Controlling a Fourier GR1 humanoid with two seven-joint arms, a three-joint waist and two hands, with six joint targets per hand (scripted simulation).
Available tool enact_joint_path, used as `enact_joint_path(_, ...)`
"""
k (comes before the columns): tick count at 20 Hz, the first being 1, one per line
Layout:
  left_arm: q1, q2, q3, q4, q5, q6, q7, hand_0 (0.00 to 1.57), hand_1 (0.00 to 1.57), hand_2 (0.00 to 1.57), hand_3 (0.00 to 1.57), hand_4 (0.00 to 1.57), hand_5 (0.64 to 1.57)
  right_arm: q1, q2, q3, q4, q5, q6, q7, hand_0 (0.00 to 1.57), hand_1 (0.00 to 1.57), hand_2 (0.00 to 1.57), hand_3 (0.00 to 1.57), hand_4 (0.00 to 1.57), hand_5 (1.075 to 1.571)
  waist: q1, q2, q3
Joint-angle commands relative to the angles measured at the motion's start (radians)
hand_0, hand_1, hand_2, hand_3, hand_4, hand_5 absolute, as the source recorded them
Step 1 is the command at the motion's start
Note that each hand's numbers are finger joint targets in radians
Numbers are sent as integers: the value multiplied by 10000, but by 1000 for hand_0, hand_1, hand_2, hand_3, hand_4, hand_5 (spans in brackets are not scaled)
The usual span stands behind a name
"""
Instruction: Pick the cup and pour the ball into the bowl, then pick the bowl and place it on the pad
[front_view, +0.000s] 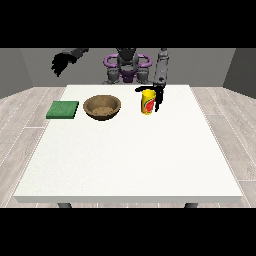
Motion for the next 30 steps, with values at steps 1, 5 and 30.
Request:
enact_joint_path(1,-401,302,451,959,299,-289,-163,0,0,0,0,645,1535,290,-290,-345,568,-245,637,-532,0,0,0,0,681,1566,-164,74,-10)
enact_joint_path(5,-453,646,572,1686,-572,1010,-1649,1151,1151,1571,1571,1309,1475,-470,-487,-347,-422,-626,516,55,0,0,0,121,650,1568,-802,1030,-18)
enact_joint_path(30,-4195,370,-4722,4062,-9024,5200,6972,1361,1361,1571,1571,1441,1545,-754,-1869,-1512,3684,-1345,1837,357,0,0,0,0,681,1559,-131,-1914,29)
